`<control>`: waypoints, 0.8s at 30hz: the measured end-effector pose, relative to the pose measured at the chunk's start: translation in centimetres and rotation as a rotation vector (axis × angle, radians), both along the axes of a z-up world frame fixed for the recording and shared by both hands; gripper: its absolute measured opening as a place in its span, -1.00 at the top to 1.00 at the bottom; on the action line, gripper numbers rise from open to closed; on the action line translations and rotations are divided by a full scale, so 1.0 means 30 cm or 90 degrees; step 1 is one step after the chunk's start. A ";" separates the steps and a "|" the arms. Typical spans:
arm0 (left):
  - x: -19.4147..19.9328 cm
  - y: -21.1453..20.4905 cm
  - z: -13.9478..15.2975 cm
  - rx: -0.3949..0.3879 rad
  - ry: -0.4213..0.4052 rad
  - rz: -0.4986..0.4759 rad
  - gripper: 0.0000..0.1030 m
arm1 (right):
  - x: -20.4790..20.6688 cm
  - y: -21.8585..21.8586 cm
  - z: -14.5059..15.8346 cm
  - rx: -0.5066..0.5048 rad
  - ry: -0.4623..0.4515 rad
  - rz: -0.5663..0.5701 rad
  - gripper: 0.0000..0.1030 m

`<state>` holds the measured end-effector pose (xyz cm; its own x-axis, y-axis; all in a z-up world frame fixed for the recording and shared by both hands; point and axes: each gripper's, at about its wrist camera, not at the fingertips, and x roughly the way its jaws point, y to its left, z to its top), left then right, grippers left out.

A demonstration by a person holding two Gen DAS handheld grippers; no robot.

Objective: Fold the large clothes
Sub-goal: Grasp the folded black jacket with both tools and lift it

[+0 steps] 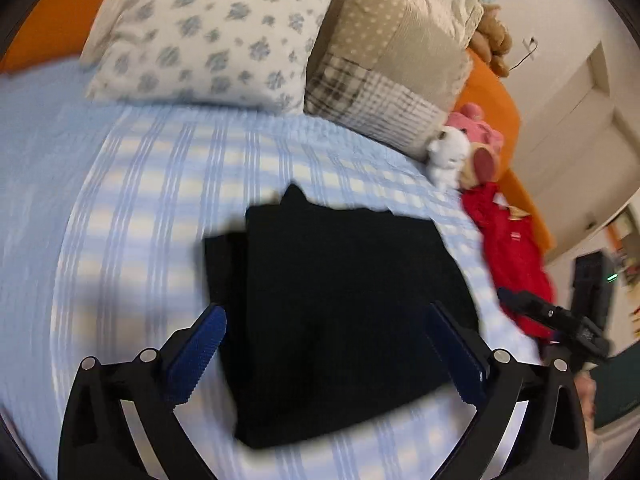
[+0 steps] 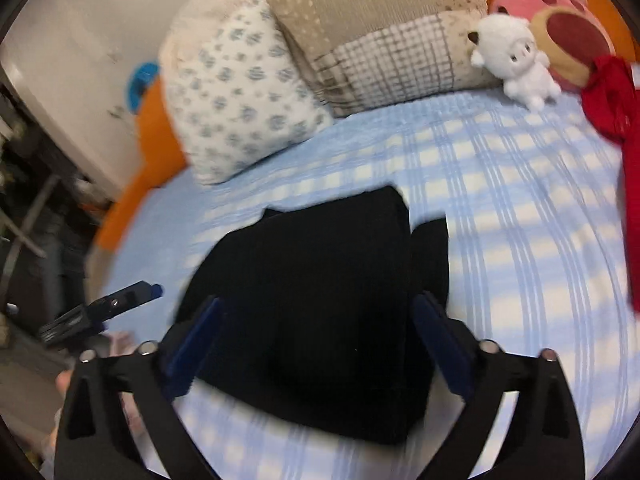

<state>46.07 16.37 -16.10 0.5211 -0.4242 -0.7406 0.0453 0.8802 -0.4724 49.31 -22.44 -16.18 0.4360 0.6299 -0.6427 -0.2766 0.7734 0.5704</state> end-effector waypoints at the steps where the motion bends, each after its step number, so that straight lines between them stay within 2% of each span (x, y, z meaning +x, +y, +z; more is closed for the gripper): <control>1: -0.039 0.027 -0.008 -0.020 0.026 0.003 -0.94 | -0.037 -0.036 -0.014 0.030 0.028 0.009 -0.91; 4: -0.137 0.094 -0.107 -0.092 0.130 0.021 -0.94 | -0.119 -0.125 -0.129 0.098 0.149 0.009 -0.92; 6: -0.161 0.109 -0.174 -0.141 0.162 0.029 -0.94 | -0.149 -0.162 -0.221 0.128 0.224 -0.013 -0.93; 10: -0.163 0.099 -0.337 -0.323 0.214 0.059 -0.94 | -0.166 -0.190 -0.374 0.241 0.323 -0.062 -0.93; 12: -0.148 0.069 -0.384 -0.324 0.234 0.066 -0.94 | -0.148 -0.178 -0.389 0.258 0.323 -0.075 -0.93; 14: -0.125 0.043 -0.405 -0.313 0.228 0.067 -0.94 | -0.115 -0.153 -0.383 0.262 0.323 -0.066 -0.93; 17: -0.088 0.040 -0.401 -0.316 0.204 0.073 -0.94 | -0.057 -0.113 -0.389 0.242 0.342 -0.073 -0.93; 21: -0.018 0.067 -0.412 -0.338 0.219 0.086 -0.94 | 0.039 -0.042 -0.372 0.206 0.344 -0.057 -0.93; 24: 0.054 0.065 -0.398 -0.317 0.222 0.075 -0.94 | 0.097 -0.010 -0.381 0.196 0.356 -0.057 -0.93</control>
<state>47.69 18.33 -28.03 0.3478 -0.7171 -0.6039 -0.2695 0.5405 -0.7970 52.22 -22.75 -27.61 0.1471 0.7982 -0.5841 0.1856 0.5578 0.8090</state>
